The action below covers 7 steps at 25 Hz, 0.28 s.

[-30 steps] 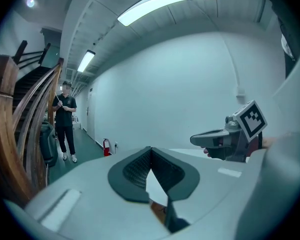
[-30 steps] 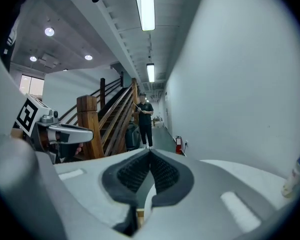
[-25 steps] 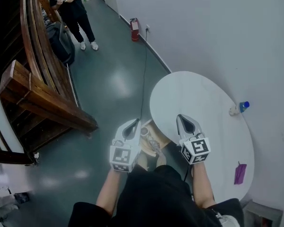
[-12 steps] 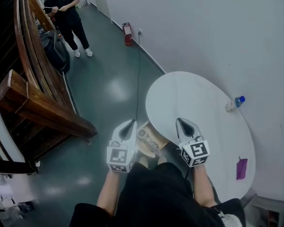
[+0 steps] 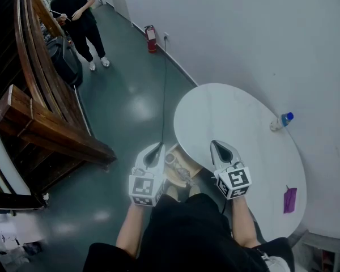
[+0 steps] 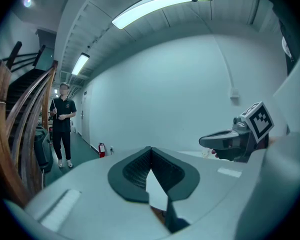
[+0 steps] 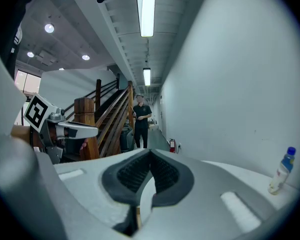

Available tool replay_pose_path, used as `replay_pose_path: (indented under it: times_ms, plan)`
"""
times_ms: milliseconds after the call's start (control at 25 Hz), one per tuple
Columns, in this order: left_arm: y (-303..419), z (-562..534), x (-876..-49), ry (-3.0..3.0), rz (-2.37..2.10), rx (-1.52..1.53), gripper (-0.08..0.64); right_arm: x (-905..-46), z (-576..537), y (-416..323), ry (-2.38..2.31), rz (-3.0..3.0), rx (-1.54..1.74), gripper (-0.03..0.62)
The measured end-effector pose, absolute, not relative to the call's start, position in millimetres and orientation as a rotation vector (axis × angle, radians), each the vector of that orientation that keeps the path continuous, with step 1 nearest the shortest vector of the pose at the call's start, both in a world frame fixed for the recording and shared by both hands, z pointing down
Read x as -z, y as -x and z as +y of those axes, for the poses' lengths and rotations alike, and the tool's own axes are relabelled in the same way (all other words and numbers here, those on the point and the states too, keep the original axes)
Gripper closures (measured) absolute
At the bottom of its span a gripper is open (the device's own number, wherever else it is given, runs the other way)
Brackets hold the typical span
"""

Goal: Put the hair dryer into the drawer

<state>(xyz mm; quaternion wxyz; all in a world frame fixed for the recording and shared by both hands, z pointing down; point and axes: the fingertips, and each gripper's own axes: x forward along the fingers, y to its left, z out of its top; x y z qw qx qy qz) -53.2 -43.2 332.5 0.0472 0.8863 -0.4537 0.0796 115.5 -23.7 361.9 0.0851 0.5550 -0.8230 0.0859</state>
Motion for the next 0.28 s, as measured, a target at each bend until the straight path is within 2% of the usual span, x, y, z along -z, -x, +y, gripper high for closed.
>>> replay_pose_path:
  times_ms: [280]
  plan:
    - [53.1, -43.6, -333.3, -2.707, -1.379, -0.259, 0.552, -362.1, -24.1, -113.8, -1.65, -2.454, -0.256, 0.588]
